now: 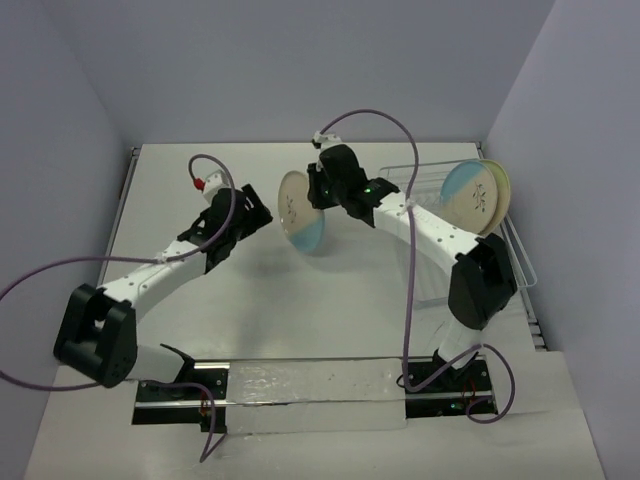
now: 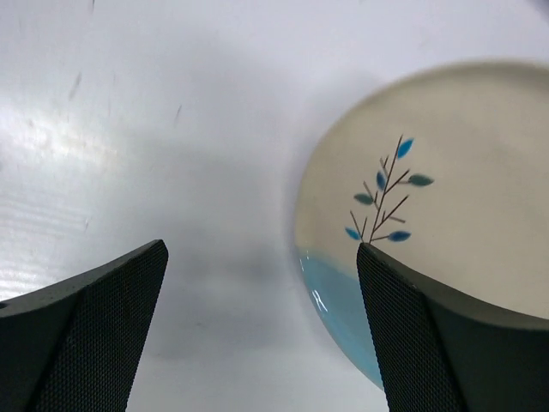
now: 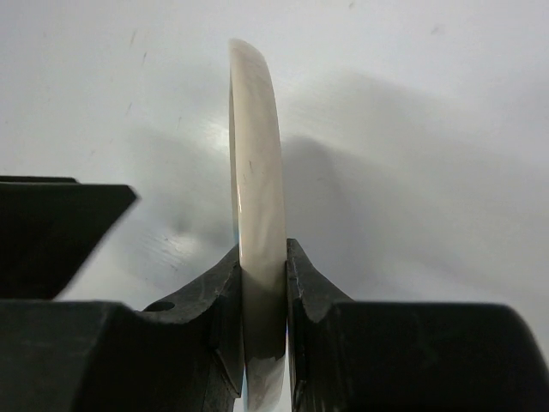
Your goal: Load the plates into the dish rack
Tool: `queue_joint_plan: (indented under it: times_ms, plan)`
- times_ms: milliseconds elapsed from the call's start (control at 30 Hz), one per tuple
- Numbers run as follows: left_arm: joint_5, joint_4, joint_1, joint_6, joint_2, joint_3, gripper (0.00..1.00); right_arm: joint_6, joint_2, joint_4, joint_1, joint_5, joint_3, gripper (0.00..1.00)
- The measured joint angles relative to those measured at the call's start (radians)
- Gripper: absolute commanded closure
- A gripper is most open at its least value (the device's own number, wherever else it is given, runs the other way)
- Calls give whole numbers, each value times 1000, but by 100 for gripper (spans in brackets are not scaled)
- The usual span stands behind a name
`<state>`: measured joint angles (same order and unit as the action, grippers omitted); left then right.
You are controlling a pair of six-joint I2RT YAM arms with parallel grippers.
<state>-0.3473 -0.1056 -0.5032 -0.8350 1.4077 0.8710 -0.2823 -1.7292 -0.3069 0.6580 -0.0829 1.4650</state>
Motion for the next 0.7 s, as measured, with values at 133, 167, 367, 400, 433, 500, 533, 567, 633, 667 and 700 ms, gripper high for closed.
queue_joint_plan:
  times_ms: [133,167,367,400,433,500,533,567,633,667,700]
  plan:
    - [-50,20,9,11,-102,27,1,55,94,-28,-55,-9,38,100]
    - [-58,24,16,11,-113,30,1,68,116,-32,-75,-7,53,100]
    - [-62,16,113,13,-104,27,1,163,254,-66,-254,-37,137,100]
    - [-68,11,124,13,-102,26,1,192,277,-71,-288,-56,143,100]
    - [-74,4,131,13,-100,25,1,220,300,-78,-318,-76,145,100]
    - [-88,-11,141,13,-97,25,1,271,340,-99,-376,-114,145,100]
    - [-95,-17,144,13,-97,25,1,295,358,-113,-407,-130,145,100]
    - [-102,-24,148,14,-96,25,1,319,373,-129,-433,-144,145,100]
    - [-114,-34,155,14,-96,25,1,366,395,-153,-477,-178,140,100]
    - [-120,-38,158,15,-96,25,1,389,405,-163,-497,-197,137,100]
    - [-125,-41,160,16,-96,25,1,414,409,-171,-514,-211,131,100]
